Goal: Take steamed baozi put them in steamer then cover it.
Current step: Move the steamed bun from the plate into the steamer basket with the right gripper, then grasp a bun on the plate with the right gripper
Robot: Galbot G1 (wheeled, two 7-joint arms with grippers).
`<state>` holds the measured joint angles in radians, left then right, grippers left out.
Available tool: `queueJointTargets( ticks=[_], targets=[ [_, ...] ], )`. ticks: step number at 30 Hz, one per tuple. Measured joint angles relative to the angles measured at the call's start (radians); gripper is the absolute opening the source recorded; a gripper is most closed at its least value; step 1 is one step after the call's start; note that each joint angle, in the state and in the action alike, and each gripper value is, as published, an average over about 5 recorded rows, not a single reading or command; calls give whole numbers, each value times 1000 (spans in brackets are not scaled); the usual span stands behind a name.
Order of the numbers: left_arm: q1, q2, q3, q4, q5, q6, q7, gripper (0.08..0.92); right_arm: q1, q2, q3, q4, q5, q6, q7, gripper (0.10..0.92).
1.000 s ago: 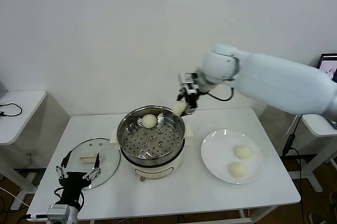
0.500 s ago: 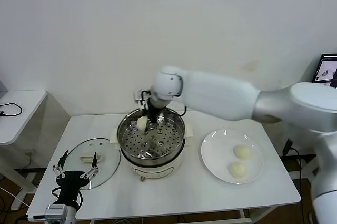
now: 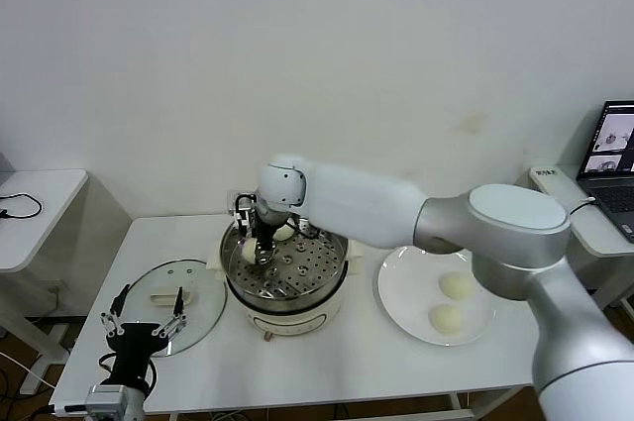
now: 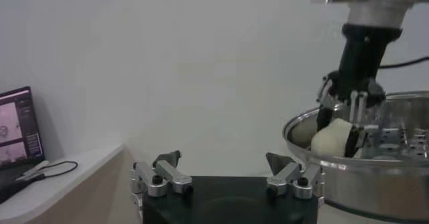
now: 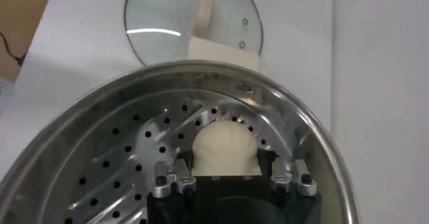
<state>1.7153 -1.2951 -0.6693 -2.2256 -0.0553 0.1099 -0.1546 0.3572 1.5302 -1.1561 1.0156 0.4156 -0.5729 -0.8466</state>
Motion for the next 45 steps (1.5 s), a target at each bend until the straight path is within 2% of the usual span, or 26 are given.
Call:
queueJointTargets(
  ticks=[5, 13, 20, 26, 34, 45],
  targets=[
    [-2, -1, 2, 0, 0, 0, 0, 823, -4, 9, 2, -12, -8, 0, -6, 602],
    [4, -2, 2, -5, 0, 0, 0, 823, 28, -13, -8, 14, -20, 16, -46, 799],
    [9, -2, 2, -18, 1, 0, 0, 823, 128, -112, -29, 113, -24, 62, -121, 823],
    [9, 2, 6, -24, 3, 1, 1, 823, 227, -272, -59, 255, -34, 111, -189, 823],
    [13, 4, 19, -29, 17, 2, 1, 823, 270, -570, -82, 476, -91, 170, -256, 823],
    [19, -5, 36, -25, 39, 3, 1, 823, 85, -925, 19, 638, -268, 243, -285, 823]
  ],
)
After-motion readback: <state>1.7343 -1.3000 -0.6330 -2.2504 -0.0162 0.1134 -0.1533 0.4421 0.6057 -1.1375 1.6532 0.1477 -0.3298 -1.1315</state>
